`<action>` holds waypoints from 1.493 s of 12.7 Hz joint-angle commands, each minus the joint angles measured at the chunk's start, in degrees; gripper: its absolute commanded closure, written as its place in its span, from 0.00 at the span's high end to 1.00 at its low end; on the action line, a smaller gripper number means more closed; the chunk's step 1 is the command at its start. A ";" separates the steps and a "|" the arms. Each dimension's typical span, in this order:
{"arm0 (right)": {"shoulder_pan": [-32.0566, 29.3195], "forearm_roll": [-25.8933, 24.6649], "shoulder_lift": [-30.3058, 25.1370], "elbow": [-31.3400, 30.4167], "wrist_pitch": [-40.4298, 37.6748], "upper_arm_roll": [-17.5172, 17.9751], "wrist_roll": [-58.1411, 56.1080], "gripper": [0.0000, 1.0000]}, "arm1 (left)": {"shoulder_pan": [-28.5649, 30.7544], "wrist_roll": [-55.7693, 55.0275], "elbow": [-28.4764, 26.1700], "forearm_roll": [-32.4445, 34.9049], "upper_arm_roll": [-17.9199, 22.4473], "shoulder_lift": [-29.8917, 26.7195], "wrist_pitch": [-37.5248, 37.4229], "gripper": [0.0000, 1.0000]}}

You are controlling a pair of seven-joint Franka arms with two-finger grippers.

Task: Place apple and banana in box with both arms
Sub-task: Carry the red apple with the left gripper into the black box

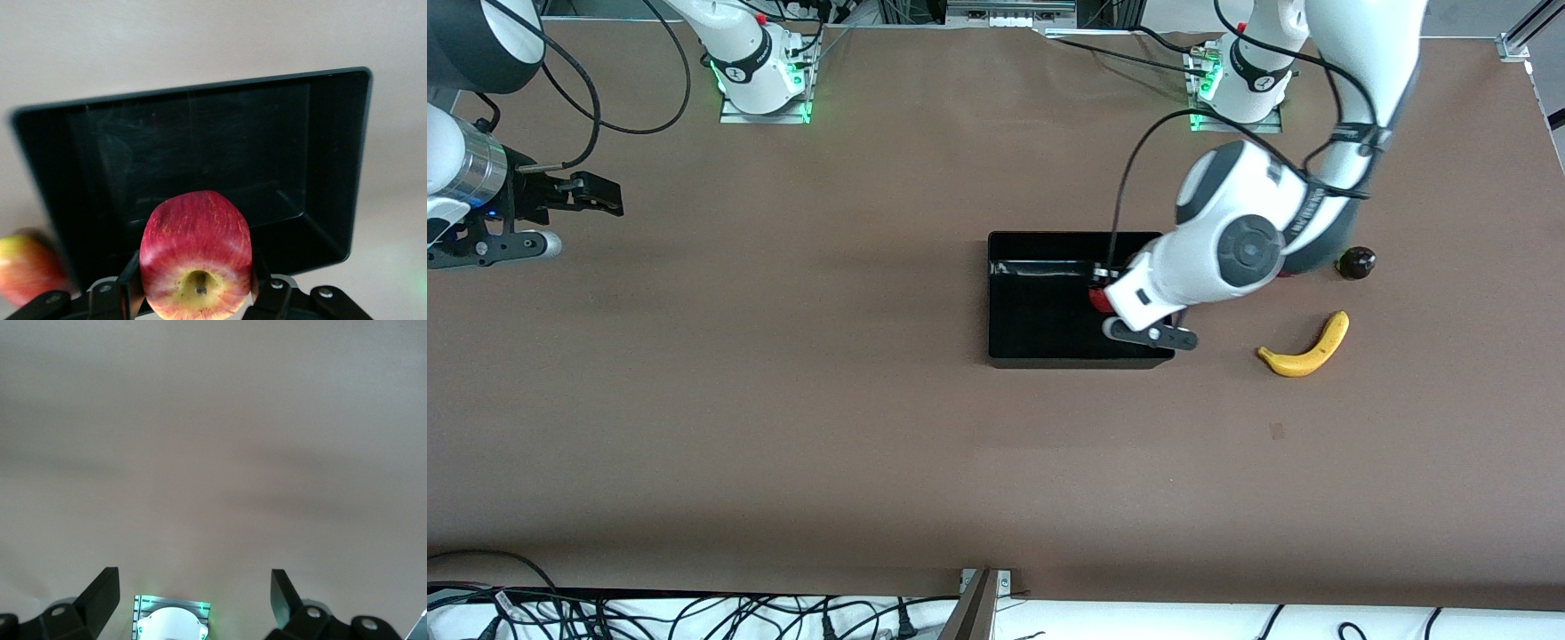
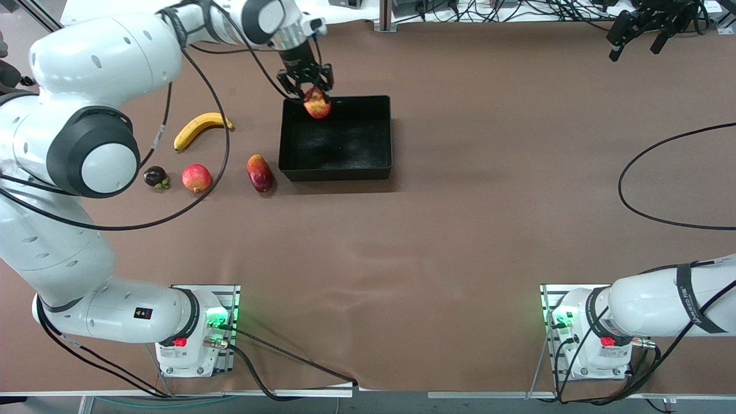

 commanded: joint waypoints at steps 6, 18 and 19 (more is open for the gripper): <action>0.05 -0.18 -0.32 0.06 -0.89 0.01 -0.95 1.00 | -9.65 -14.71 -1.65 4.95 0.30 8.25 16.64 0.00; 0.05 -0.18 -0.32 0.06 -0.89 0.01 -0.95 1.00 | -10.45 -14.98 -1.48 4.95 0.48 12.31 17.09 0.96; 0.05 -0.09 -0.32 0.06 -0.89 0.01 -0.87 1.00 | -10.27 -14.98 -1.48 4.95 0.48 11.95 16.74 0.97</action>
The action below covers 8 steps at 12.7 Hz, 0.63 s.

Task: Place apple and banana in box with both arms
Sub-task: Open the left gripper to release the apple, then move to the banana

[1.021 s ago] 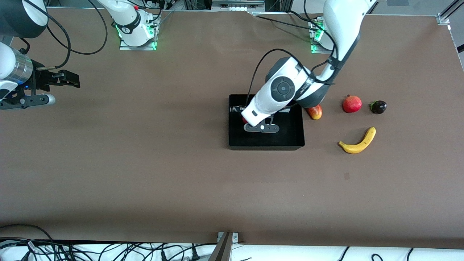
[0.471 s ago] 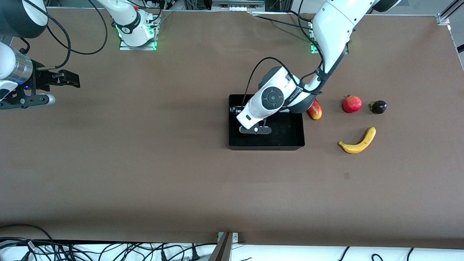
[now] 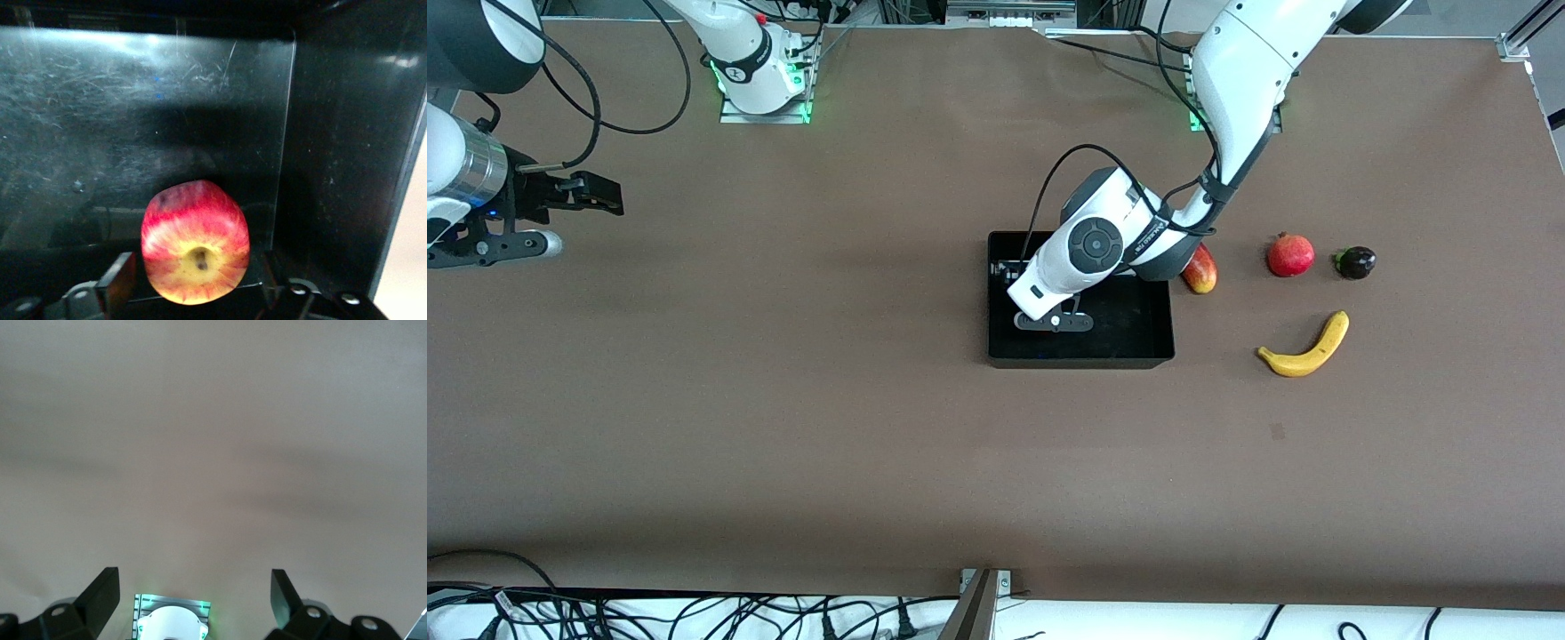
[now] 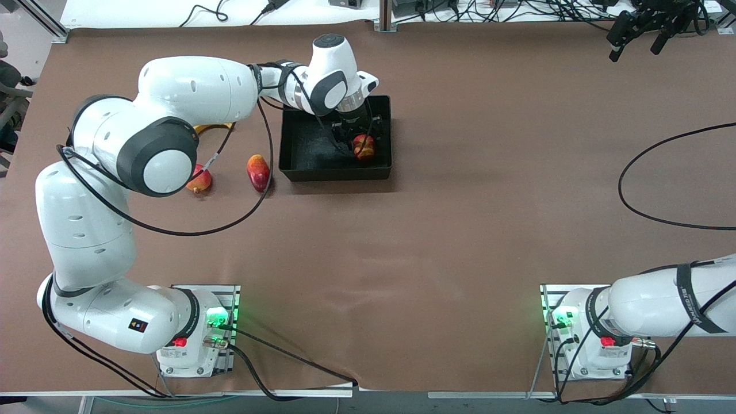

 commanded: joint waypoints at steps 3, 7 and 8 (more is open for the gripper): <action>0.04 -0.09 -0.32 0.07 -0.80 0.01 -0.94 1.00 | 1.56 -0.61 1.08 1.16 0.00 -3.34 -5.61 1.00; 0.04 -0.18 -0.41 0.07 -0.80 0.01 -0.85 1.00 | 7.70 5.87 3.01 1.25 -0.01 -7.91 -15.54 1.00; 0.04 -0.09 -0.32 0.07 -0.80 0.01 -0.94 1.00 | 10.59 9.99 2.93 1.25 0.00 -8.71 -16.43 1.00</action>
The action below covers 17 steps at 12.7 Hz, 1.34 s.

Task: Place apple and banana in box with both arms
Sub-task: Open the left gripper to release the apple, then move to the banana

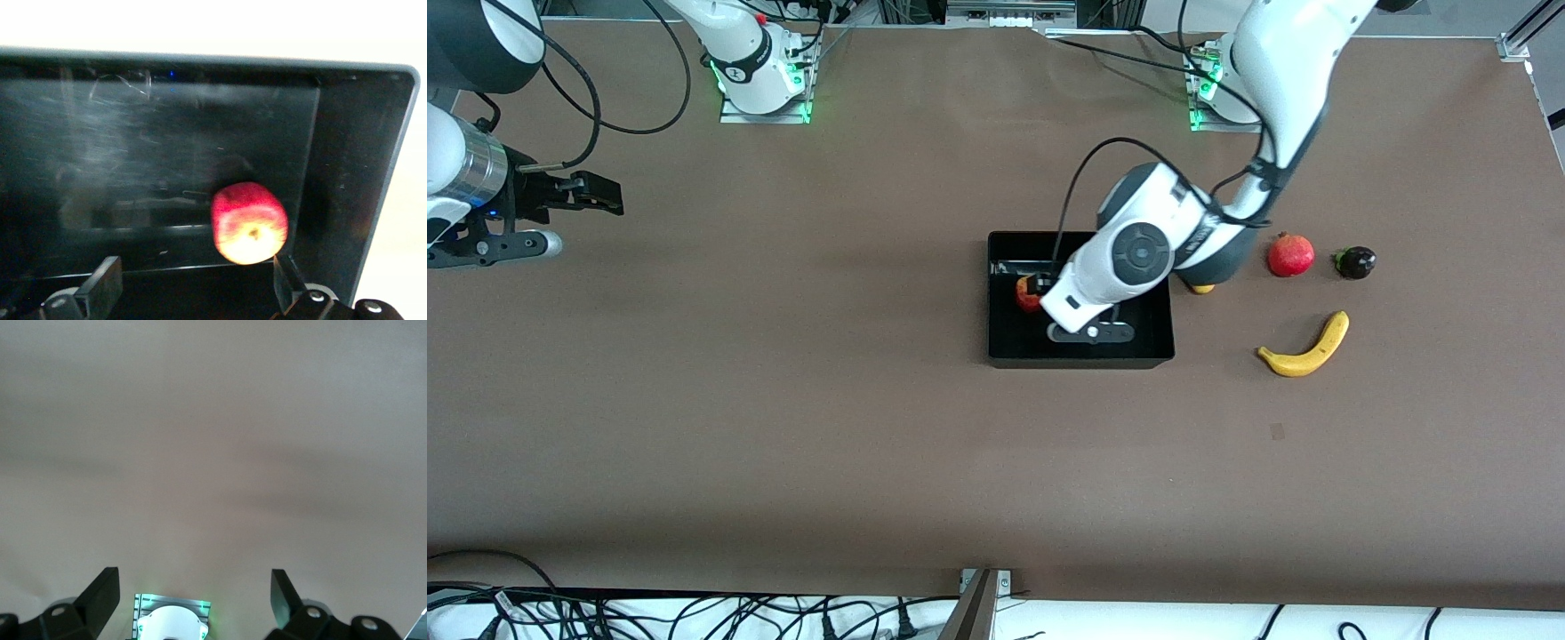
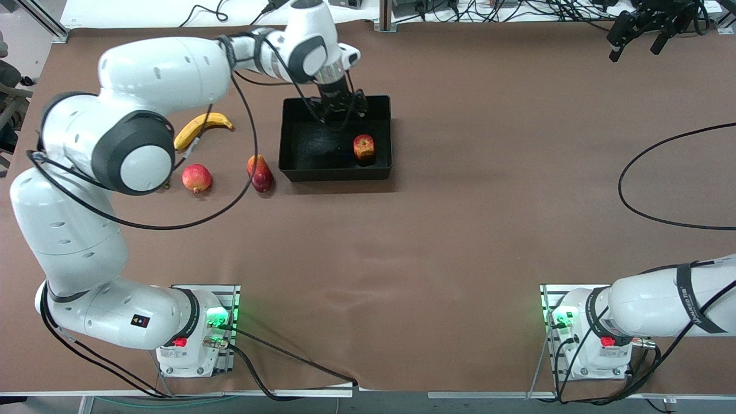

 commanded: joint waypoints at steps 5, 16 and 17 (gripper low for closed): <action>0.04 -0.09 -0.32 0.07 -0.75 0.01 -0.94 1.00 | 16.10 32.46 -0.64 3.32 0.10 -2.44 -7.19 1.00; 0.04 -0.09 -0.32 0.07 -0.75 0.01 -0.94 1.00 | 31.48 54.80 -6.96 21.89 0.10 2.13 3.59 1.00; 0.04 -0.09 -0.32 0.07 -0.75 0.01 -0.85 1.00 | 32.72 56.38 -8.63 21.89 0.10 2.66 6.83 1.00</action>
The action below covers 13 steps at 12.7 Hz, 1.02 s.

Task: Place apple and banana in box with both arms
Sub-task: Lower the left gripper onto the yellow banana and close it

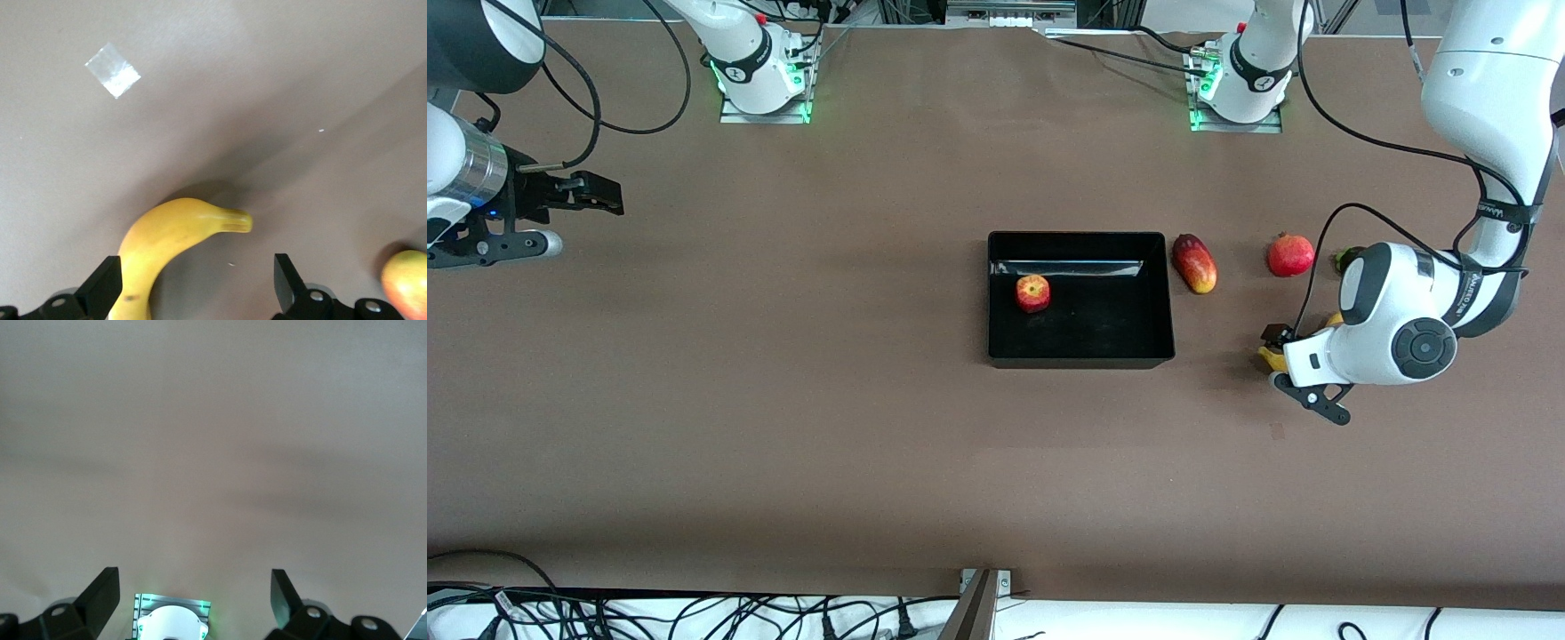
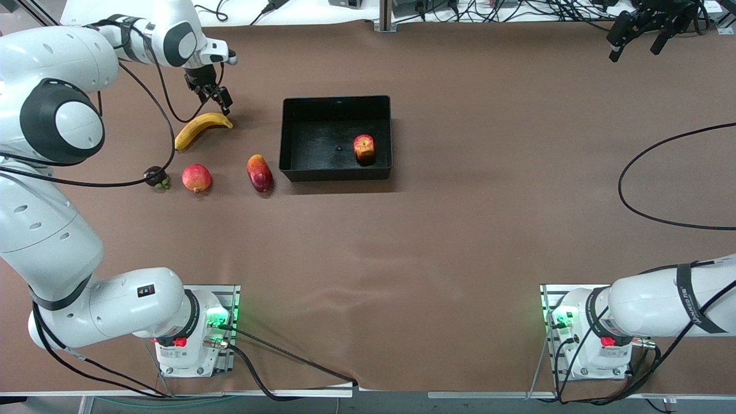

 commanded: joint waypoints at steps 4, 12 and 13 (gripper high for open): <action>0.04 -0.09 -0.32 0.07 -0.73 0.01 -0.94 1.00 | 5.34 6.77 -5.43 3.84 -0.69 2.06 10.91 1.00; 0.04 -0.09 -0.32 0.07 -0.64 0.01 -0.85 1.00 | 6.75 11.43 -5.87 3.84 -0.78 2.06 10.65 0.28; 0.04 -0.09 -0.32 0.07 -0.64 0.01 -0.85 1.00 | 6.66 11.52 -5.78 3.84 -0.78 1.97 10.39 0.06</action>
